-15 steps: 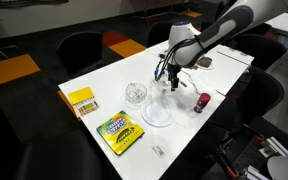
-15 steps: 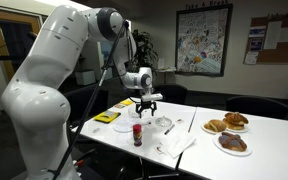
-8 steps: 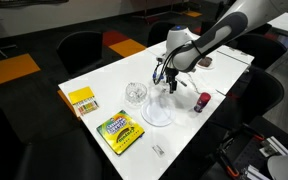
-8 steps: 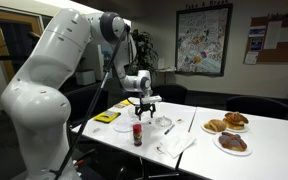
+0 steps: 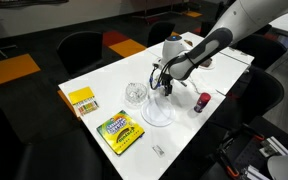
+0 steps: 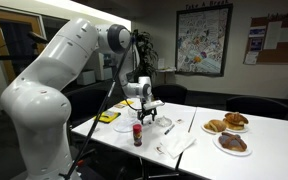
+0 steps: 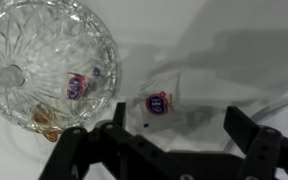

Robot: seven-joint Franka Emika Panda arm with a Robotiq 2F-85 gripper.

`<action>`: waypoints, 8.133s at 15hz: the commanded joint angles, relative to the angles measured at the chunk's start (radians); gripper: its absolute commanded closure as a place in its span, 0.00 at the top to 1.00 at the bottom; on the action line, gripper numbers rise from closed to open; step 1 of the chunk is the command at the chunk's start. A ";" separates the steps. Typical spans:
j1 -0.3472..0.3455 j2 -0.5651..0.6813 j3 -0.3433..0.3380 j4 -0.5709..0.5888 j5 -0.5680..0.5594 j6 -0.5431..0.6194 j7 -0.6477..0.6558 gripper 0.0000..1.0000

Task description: Take the lid of the glass container, put some candy in it and put the lid back on

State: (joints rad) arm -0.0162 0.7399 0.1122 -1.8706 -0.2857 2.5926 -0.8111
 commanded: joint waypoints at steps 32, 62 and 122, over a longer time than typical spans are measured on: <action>0.196 -0.116 -0.150 -0.113 -0.101 -0.010 0.613 1.00; 0.251 0.030 -0.228 0.027 -0.201 -0.017 0.790 0.75; 0.068 -0.039 0.083 0.222 0.161 -0.180 -0.004 1.00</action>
State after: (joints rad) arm 0.0244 0.7447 0.2446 -1.6283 -0.0996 2.4653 -0.8730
